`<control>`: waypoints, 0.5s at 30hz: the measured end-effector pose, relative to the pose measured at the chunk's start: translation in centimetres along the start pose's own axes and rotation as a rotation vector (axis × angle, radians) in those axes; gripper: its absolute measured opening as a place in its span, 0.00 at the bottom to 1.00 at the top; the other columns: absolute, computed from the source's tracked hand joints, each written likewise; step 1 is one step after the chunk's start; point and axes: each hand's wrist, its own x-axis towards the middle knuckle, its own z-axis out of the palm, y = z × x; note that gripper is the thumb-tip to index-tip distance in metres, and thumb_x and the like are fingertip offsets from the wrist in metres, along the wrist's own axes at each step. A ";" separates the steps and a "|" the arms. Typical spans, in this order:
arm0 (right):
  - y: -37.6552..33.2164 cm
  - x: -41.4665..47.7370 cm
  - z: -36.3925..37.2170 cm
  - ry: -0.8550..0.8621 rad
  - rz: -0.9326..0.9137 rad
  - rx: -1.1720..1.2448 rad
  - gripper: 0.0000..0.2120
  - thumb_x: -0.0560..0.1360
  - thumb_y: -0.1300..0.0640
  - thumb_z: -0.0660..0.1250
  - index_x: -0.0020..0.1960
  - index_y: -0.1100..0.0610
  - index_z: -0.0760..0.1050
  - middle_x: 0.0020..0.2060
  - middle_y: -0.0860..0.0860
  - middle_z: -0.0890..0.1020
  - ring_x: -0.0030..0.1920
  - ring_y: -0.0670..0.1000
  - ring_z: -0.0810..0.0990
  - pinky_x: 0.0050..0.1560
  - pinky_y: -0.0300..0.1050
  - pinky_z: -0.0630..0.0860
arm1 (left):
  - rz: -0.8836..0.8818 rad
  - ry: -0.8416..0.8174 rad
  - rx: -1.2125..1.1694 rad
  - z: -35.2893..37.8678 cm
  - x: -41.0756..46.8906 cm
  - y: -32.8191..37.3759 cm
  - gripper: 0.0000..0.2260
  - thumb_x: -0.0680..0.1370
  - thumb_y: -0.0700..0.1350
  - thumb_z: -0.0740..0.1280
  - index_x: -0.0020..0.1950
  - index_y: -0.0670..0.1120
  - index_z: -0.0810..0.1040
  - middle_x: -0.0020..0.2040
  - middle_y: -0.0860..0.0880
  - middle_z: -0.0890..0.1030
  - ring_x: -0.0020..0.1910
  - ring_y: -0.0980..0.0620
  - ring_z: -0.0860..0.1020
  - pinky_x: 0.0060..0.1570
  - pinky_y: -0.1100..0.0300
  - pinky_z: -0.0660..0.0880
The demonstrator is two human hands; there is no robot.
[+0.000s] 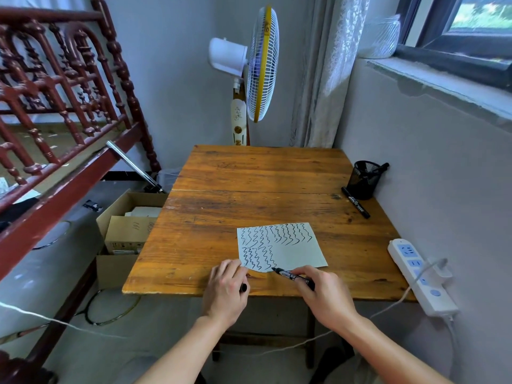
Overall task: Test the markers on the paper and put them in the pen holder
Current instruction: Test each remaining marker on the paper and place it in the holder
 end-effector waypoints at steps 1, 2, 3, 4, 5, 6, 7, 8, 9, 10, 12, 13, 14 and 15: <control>-0.2 -0.1 -0.2 0.006 0.009 0.051 0.12 0.79 0.49 0.63 0.61 0.46 0.77 0.50 0.45 0.84 0.46 0.47 0.81 0.42 0.44 0.78 | -0.003 -0.004 -0.003 -0.1 0.0 0.1 0.09 0.71 0.41 0.67 0.50 0.47 0.77 0.51 0.49 0.79 0.53 0.49 0.74 0.51 0.53 0.75; -0.3 -0.2 -0.5 0.016 0.022 0.113 0.12 0.78 0.50 0.64 0.60 0.46 0.78 0.49 0.45 0.84 0.46 0.46 0.81 0.43 0.44 0.78 | -0.006 -0.007 -0.004 -0.2 0.0 0.1 0.08 0.71 0.41 0.67 0.50 0.47 0.77 0.51 0.49 0.79 0.53 0.49 0.74 0.50 0.52 0.75; -0.5 -0.2 -0.9 0.027 0.031 0.178 0.11 0.78 0.51 0.65 0.59 0.47 0.78 0.48 0.45 0.84 0.45 0.45 0.81 0.42 0.43 0.78 | -0.008 -0.007 -0.006 -0.2 0.0 0.1 0.08 0.72 0.41 0.67 0.51 0.47 0.77 0.51 0.49 0.78 0.53 0.49 0.74 0.51 0.52 0.75; -0.7 -0.4 -1.4 0.036 0.035 0.248 0.09 0.77 0.53 0.66 0.57 0.48 0.79 0.45 0.44 0.84 0.43 0.44 0.80 0.40 0.40 0.78 | -0.017 -0.003 -0.018 -0.2 0.0 0.1 0.09 0.72 0.41 0.68 0.51 0.47 0.77 0.52 0.49 0.78 0.53 0.49 0.74 0.51 0.53 0.75; -0.9 -0.6 -2.0 0.041 0.032 0.327 0.07 0.77 0.54 0.67 0.54 0.48 0.80 0.43 0.44 0.84 0.41 0.43 0.80 0.38 0.37 0.75 | -0.037 0.001 -0.054 -0.3 0.0 0.1 0.09 0.73 0.42 0.68 0.53 0.47 0.77 0.53 0.48 0.77 0.53 0.49 0.74 0.51 0.55 0.74; -1.2 -1.0 -2.6 0.037 0.027 0.414 0.06 0.76 0.56 0.68 0.52 0.49 0.80 0.41 0.44 0.84 0.39 0.42 0.80 0.36 0.36 0.74 | -0.066 0.007 -0.113 -0.4 0.1 0.2 0.10 0.74 0.42 0.67 0.55 0.46 0.77 0.55 0.47 0.76 0.54 0.50 0.73 0.51 0.56 0.74; -1.6 -1.5 -3.2 0.027 0.018 0.501 0.05 0.76 0.57 0.68 0.50 0.50 0.80 0.40 0.44 0.84 0.38 0.41 0.80 0.35 0.36 0.74 | -0.093 0.013 -0.178 -0.6 0.2 0.3 0.11 0.75 0.43 0.66 0.56 0.46 0.76 0.56 0.47 0.75 0.54 0.50 0.73 0.50 0.57 0.75; -2.0 -2.0 -3.8 0.010 0.007 0.575 0.04 0.76 0.59 0.69 0.49 0.51 0.81 0.38 0.45 0.84 0.35 0.42 0.80 0.34 0.37 0.74 | -0.103 0.025 -0.230 -1.0 0.4 0.5 0.10 0.76 0.45 0.64 0.56 0.46 0.75 0.56 0.48 0.74 0.53 0.51 0.73 0.48 0.58 0.76; -2.5 -2.6 -4.4 -0.008 -0.009 0.632 0.04 0.76 0.60 0.69 0.48 0.53 0.81 0.35 0.45 0.84 0.33 0.42 0.78 0.32 0.38 0.74 | -0.095 0.041 -0.261 -1.5 0.5 0.8 0.10 0.77 0.48 0.62 0.54 0.46 0.75 0.53 0.48 0.76 0.50 0.52 0.75 0.44 0.58 0.77; -2.9 -3.1 -4.8 -0.029 -0.027 0.667 0.03 0.76 0.60 0.69 0.47 0.54 0.81 0.33 0.46 0.83 0.31 0.43 0.77 0.31 0.39 0.74 | -0.079 0.052 -0.281 -2.1 0.6 1.2 0.09 0.77 0.50 0.60 0.51 0.47 0.75 0.50 0.49 0.77 0.46 0.53 0.76 0.39 0.58 0.77; -3.7 -3.9 -5.5 -0.072 -0.062 0.697 0.03 0.77 0.60 0.68 0.47 0.56 0.81 0.31 0.49 0.82 0.29 0.45 0.76 0.30 0.41 0.74 | -0.049 0.065 -0.287 -3.2 0.7 2.0 0.11 0.77 0.53 0.60 0.42 0.47 0.74 0.45 0.50 0.82 0.36 0.56 0.77 0.27 0.63 0.73; -4.1 -4.1 -5.7 -0.087 -0.076 0.700 0.03 0.77 0.60 0.68 0.46 0.56 0.81 0.30 0.50 0.82 0.28 0.46 0.76 0.30 0.41 0.73 | -0.040 0.070 -0.267 -3.8 0.8 2.4 0.12 0.77 0.53 0.61 0.39 0.47 0.74 0.44 0.50 0.83 0.32 0.57 0.76 0.23 0.65 0.68; -4.4 -4.4 -5.9 -0.097 -0.084 0.698 0.03 0.77 0.59 0.68 0.46 0.56 0.81 0.30 0.51 0.82 0.28 0.46 0.76 0.30 0.40 0.73 | -0.036 0.070 -0.243 -4.1 0.8 2.8 0.13 0.76 0.54 0.61 0.36 0.47 0.73 0.43 0.50 0.84 0.28 0.57 0.75 0.20 0.66 0.65; -4.6 -4.6 -6.0 -0.103 -0.087 0.692 0.03 0.77 0.59 0.68 0.46 0.56 0.81 0.30 0.51 0.82 0.28 0.46 0.76 0.30 0.40 0.74 | -0.036 0.063 -0.223 -4.5 0.8 3.1 0.15 0.77 0.55 0.60 0.35 0.47 0.72 0.42 0.50 0.84 0.26 0.57 0.74 0.19 0.65 0.64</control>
